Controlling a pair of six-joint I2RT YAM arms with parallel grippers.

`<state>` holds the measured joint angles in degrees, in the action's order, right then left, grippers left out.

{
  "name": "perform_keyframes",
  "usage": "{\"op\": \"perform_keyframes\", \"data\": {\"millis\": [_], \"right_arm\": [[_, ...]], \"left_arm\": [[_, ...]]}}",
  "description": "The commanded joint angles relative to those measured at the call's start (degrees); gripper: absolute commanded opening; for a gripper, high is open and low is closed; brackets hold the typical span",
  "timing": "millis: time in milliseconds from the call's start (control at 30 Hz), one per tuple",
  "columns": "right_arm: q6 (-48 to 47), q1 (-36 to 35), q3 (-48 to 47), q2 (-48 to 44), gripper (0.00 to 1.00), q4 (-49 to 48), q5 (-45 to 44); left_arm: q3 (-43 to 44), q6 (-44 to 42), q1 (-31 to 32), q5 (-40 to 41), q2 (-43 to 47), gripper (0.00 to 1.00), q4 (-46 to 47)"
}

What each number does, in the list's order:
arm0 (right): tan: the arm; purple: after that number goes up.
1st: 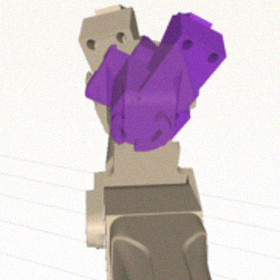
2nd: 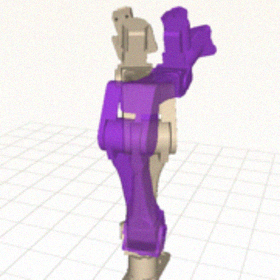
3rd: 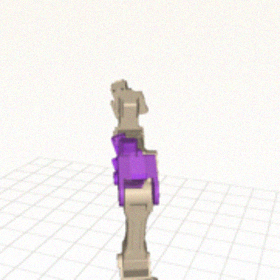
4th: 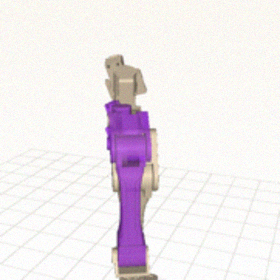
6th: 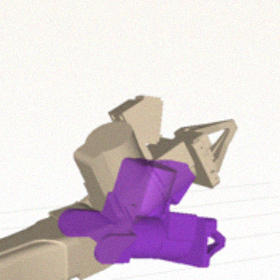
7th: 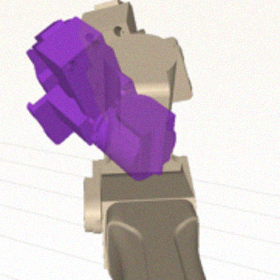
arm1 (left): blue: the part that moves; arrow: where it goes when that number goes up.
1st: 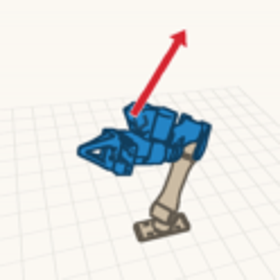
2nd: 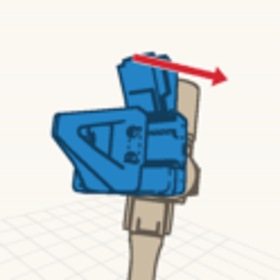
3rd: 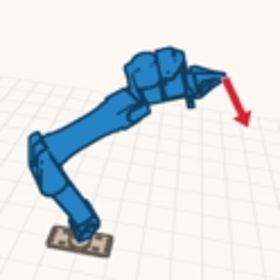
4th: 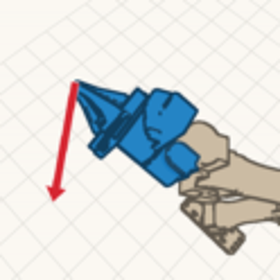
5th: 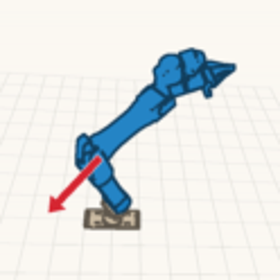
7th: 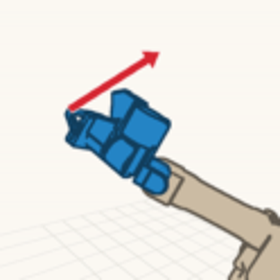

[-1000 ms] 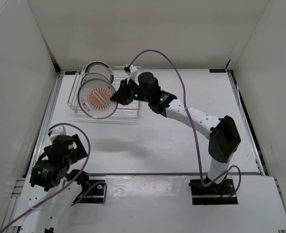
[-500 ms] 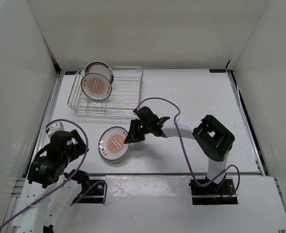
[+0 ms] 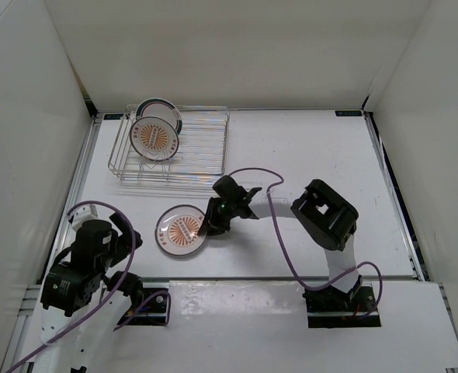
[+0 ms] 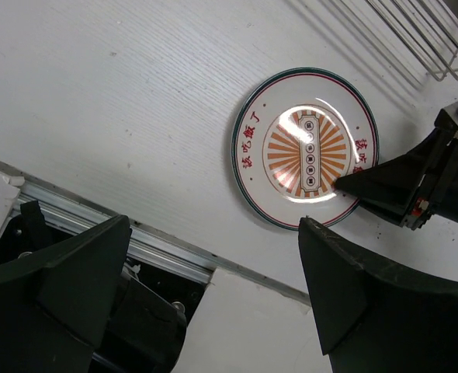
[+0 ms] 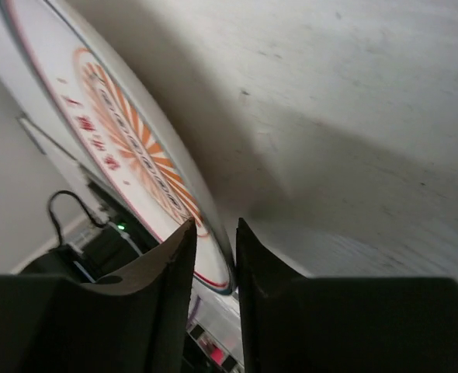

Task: Unload the plates from the dish rack

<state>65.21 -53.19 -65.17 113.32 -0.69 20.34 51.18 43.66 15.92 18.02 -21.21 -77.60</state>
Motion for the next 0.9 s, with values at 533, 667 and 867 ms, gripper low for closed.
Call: {"op": "perform_keyframes", "data": {"millis": [533,667,867], "right_arm": [[-31.0,-1.0,-7.0,-22.1,0.55,14.9,-6.6],[-53.2,-0.7,-16.3,-19.7,0.60,18.0,-5.7],[-69.2,-0.5,-42.2,-3.3,0.64,21.3,-10.6]], "left_arm": [[-1.5,-2.8,0.1,-1.2,-0.8,1.00,-8.4],[1.9,-9.8,0.2,-5.4,-6.0,1.00,-10.5],[4.5,-16.1,0.1,-16.3,-16.6,1.00,-11.6]]}}
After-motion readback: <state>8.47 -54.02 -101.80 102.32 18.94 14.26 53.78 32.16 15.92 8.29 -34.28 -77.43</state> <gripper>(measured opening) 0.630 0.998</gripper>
